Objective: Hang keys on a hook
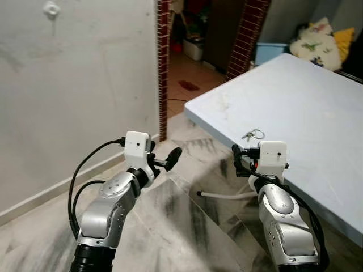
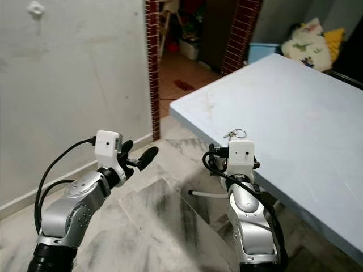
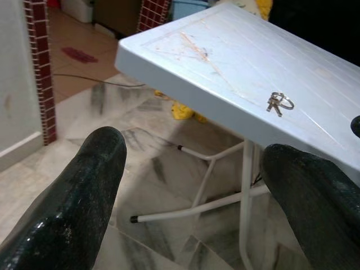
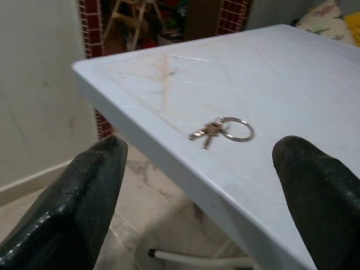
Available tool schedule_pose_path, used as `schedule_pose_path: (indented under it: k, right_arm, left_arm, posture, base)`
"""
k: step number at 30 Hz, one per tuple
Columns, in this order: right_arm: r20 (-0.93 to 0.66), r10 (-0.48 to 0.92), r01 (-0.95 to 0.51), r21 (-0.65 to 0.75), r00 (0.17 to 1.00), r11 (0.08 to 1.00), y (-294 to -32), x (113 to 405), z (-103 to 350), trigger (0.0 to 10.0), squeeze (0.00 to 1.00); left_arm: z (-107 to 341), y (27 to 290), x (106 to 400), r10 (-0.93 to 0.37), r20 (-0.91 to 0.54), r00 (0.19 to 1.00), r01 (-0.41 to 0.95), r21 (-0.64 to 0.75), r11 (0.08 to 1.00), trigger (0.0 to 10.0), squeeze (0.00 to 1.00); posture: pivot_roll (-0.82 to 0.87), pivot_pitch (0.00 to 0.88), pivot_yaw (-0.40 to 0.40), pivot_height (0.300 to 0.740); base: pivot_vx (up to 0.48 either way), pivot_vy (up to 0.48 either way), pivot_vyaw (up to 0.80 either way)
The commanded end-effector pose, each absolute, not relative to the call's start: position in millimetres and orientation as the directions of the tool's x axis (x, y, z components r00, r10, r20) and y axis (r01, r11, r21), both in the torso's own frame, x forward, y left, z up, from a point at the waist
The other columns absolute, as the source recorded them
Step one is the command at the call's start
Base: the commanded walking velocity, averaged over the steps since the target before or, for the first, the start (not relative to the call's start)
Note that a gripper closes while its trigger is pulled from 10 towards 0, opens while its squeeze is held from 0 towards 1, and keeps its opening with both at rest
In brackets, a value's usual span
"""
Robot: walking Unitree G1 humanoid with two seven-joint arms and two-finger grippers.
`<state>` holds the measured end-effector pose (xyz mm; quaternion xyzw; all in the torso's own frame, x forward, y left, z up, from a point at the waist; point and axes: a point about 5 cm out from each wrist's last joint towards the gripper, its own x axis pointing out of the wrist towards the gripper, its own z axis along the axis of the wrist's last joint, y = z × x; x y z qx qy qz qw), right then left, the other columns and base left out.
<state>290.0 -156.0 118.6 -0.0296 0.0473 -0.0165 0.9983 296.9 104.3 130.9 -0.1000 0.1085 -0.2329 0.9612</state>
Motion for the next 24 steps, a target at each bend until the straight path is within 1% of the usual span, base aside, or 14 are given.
schedule_pose_path:
  k: [1,4,6,18,24]
  right_arm:
    - [-0.083,-0.035,0.030,-0.062,0.996,0.998,-156.9,291.4,122.9,10.0,0.00]
    - [-0.085,-0.032,0.027,-0.062,0.996,0.998,-156.7,290.8,122.4,10.0,0.00]
    - [-0.087,-0.030,0.025,-0.062,0.996,0.998,-156.5,290.4,122.0,10.0,0.00]
    - [-0.093,-0.030,0.024,-0.064,0.995,0.998,-156.1,290.7,120.7,10.0,0.00]
    - [-0.096,-0.030,0.024,-0.066,0.995,0.998,-156.7,290.5,119.5,10.0,0.00]
  left_arm:
    - [131.7,104.7,297.8,-0.470,-0.161,0.868,0.429,-0.236,0.872,10.0,0.00]
    - [132.0,104.2,297.7,-0.470,-0.155,0.869,0.429,-0.238,0.871,10.0,0.00]
    - [131.8,104.0,297.8,-0.470,-0.155,0.869,0.427,-0.243,0.871,10.0,0.00]
    - [131.7,105.5,299.5,-0.460,-0.149,0.875,0.415,-0.257,0.873,10.0,0.00]
    - [133.7,106.3,300.6,-0.455,-0.132,0.880,0.411,-0.268,0.872,10.0,0.00]
  posture:
    - [0.08,0.000,-0.068,0.740]
    - [0.08,0.000,-0.067,0.740]
    - [0.08,0.000,-0.067,0.740]
    - [0.08,0.000,-0.063,0.740]
    - [0.08,0.000,-0.061,0.740]
  base:
    - [0.000,0.000,0.00]
    - [0.000,-0.180,0.00]
    - [0.251,-0.366,0.00]
    - [0.000,-0.419,0.00]
    - [0.000,0.000,0.00]
